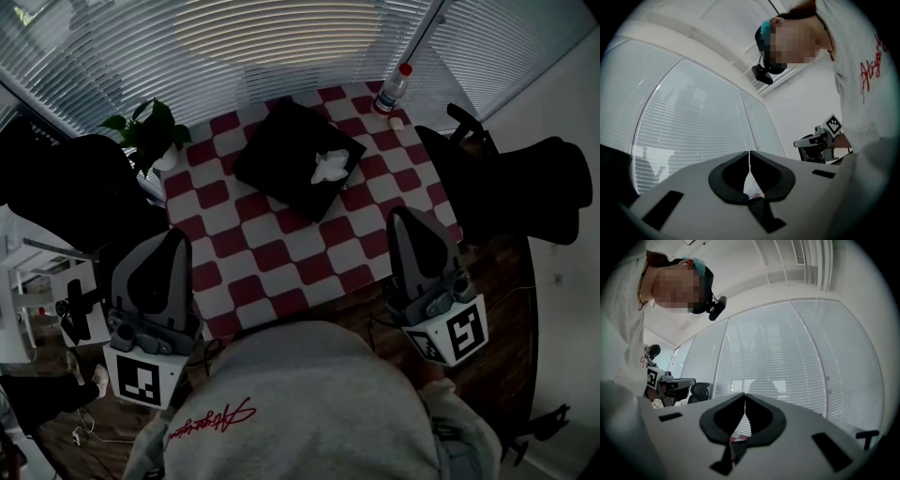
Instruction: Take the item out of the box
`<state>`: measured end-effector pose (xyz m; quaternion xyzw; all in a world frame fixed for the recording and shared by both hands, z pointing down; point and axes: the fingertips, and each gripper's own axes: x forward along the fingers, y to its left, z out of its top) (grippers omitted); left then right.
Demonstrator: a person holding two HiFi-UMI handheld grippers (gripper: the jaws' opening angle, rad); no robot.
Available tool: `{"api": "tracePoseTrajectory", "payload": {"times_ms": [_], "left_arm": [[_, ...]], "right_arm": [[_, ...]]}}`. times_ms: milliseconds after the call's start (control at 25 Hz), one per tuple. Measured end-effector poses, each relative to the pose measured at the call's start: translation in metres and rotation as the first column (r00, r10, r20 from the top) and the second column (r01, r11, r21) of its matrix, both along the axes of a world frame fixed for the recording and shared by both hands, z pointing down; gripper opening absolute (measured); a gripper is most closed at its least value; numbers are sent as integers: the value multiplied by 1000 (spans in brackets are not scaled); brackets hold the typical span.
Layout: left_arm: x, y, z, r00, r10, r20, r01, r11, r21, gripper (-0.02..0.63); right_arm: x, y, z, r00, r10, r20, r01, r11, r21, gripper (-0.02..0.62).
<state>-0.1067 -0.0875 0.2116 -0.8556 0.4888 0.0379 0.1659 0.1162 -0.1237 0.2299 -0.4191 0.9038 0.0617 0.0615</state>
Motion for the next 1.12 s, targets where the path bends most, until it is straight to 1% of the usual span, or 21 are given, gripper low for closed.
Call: {"api": "tracePoseTrajectory", "payload": {"times_ms": [440,480,600,720,880,1120], "left_arm": [[-10,0,3,999,-39,5,39,999,-9,20],[-11,0,4,999,-43,7,43,999,-11,20],[-13,2,4,999,-53,12,53,998,-17,20],[-16,3,2,998,-65,18,66,998,-17,20],[-24,6,-1,995,-93,19,93,996,-7,20],[-34,12,3,991,-132,22,132,991,-19,20]], "right_arm": [[-10,-17,13,998,-47,-41,46,999,-18,15],[-11,-19,14,998,-53,-43,52,998,-21,19],[-12,-26,19,996,-69,-50,67,997,-34,82],[-15,-35,23,994,-84,-73,82,996,-37,102],[-20,-47,32,988,-114,-109,109,993,-45,118],[-29,-62,48,979,-146,-144,136,988,-75,129]]}}
